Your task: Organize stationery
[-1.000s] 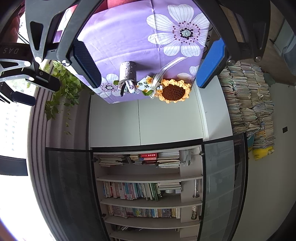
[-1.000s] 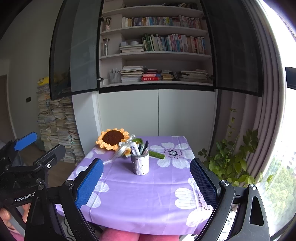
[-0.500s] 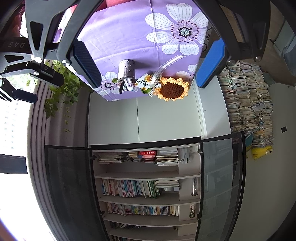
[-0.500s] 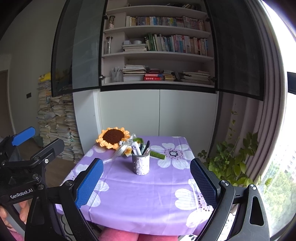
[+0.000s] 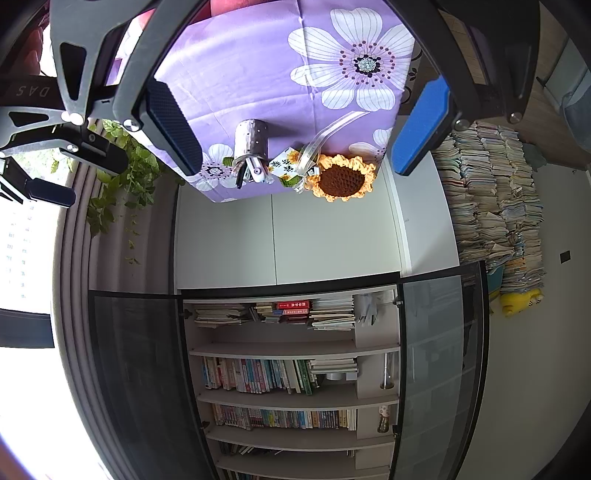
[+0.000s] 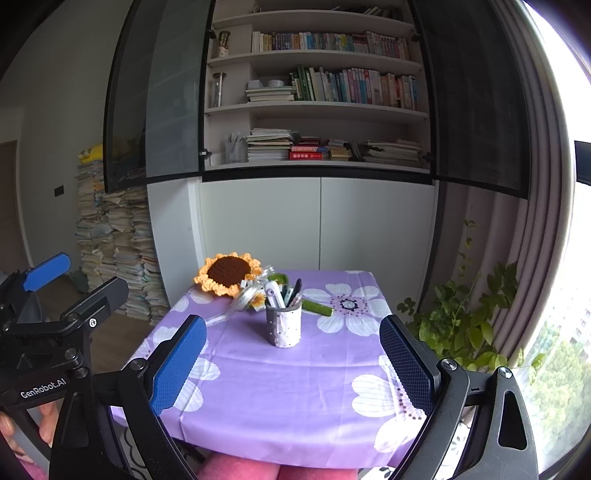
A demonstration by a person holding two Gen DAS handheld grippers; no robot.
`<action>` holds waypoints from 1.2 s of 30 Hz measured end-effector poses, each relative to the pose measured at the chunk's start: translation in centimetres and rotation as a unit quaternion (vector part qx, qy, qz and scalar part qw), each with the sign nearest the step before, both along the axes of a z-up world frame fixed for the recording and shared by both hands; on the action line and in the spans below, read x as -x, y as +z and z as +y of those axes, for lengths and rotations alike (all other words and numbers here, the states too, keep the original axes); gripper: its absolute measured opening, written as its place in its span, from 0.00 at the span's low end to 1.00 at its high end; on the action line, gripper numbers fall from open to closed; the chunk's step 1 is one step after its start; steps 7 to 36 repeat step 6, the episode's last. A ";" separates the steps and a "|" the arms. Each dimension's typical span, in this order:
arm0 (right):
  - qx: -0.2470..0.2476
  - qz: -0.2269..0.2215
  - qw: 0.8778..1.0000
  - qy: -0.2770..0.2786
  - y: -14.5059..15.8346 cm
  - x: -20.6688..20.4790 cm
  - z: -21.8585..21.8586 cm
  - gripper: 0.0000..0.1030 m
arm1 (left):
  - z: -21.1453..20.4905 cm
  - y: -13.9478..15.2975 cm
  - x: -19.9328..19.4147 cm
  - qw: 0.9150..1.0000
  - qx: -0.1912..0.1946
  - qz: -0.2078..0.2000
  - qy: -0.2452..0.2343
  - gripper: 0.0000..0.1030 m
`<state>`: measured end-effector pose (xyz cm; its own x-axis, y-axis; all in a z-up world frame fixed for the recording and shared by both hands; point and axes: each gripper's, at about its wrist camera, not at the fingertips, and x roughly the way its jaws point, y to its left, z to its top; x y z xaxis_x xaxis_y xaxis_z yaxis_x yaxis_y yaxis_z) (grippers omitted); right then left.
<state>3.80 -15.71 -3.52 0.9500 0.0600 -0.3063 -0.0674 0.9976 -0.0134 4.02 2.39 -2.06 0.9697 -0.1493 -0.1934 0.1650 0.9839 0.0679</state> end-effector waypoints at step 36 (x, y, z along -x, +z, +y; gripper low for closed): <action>-0.001 0.000 1.000 0.000 0.0 0.0 0.0 0.93 | 0.0 0.0 0.0 1.000 0.000 0.000 0.000 0.99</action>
